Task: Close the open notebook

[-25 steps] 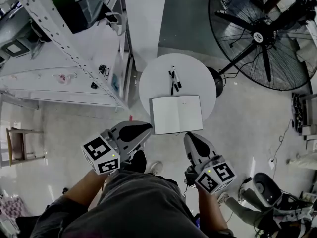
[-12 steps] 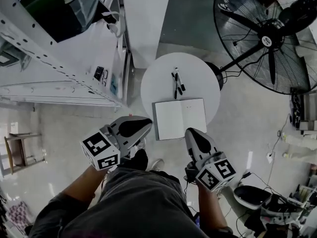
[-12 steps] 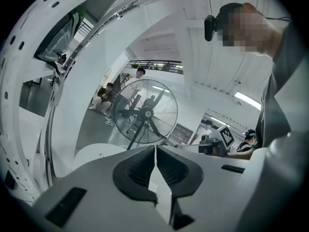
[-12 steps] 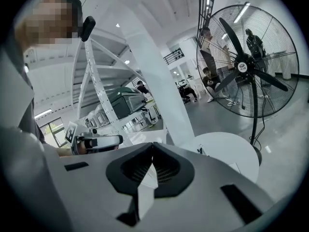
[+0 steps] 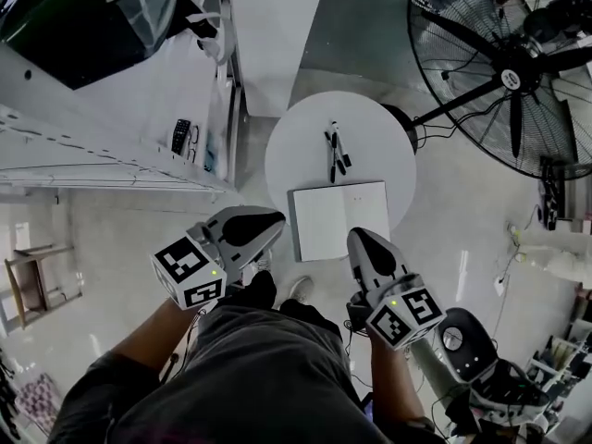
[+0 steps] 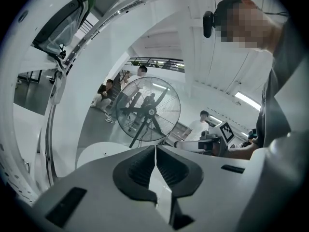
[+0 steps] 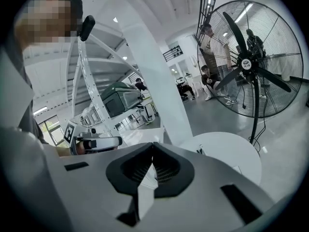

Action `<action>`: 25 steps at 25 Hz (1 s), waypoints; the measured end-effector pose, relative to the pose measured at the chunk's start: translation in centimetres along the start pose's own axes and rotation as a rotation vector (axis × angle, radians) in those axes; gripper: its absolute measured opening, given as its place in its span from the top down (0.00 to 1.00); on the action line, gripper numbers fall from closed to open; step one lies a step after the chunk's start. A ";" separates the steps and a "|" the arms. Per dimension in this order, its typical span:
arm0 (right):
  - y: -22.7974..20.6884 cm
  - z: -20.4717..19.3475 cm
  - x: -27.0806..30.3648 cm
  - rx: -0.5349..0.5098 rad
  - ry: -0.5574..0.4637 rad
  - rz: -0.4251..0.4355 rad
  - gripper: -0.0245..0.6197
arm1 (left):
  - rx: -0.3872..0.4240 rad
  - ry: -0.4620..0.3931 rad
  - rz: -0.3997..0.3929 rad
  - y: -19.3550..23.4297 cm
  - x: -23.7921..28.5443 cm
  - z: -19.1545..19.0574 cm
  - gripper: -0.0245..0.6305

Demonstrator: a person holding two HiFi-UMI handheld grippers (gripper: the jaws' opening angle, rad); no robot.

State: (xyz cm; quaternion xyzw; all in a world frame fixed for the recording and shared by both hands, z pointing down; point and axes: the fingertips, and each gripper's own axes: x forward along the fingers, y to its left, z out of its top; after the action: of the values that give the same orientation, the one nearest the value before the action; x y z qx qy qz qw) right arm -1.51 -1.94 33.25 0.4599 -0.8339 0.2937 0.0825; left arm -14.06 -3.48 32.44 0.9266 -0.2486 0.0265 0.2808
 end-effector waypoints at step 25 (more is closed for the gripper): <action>-6.9 -4.0 5.5 -0.061 0.197 0.181 0.93 | -0.152 0.047 0.241 4.6 4.6 -9.9 0.93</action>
State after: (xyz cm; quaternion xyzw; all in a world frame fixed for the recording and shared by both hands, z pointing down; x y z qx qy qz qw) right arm 0.44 -6.44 41.61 0.3491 -0.8684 0.3181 0.1510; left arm -11.29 -3.55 43.97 0.8652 -0.3529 0.0627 0.3508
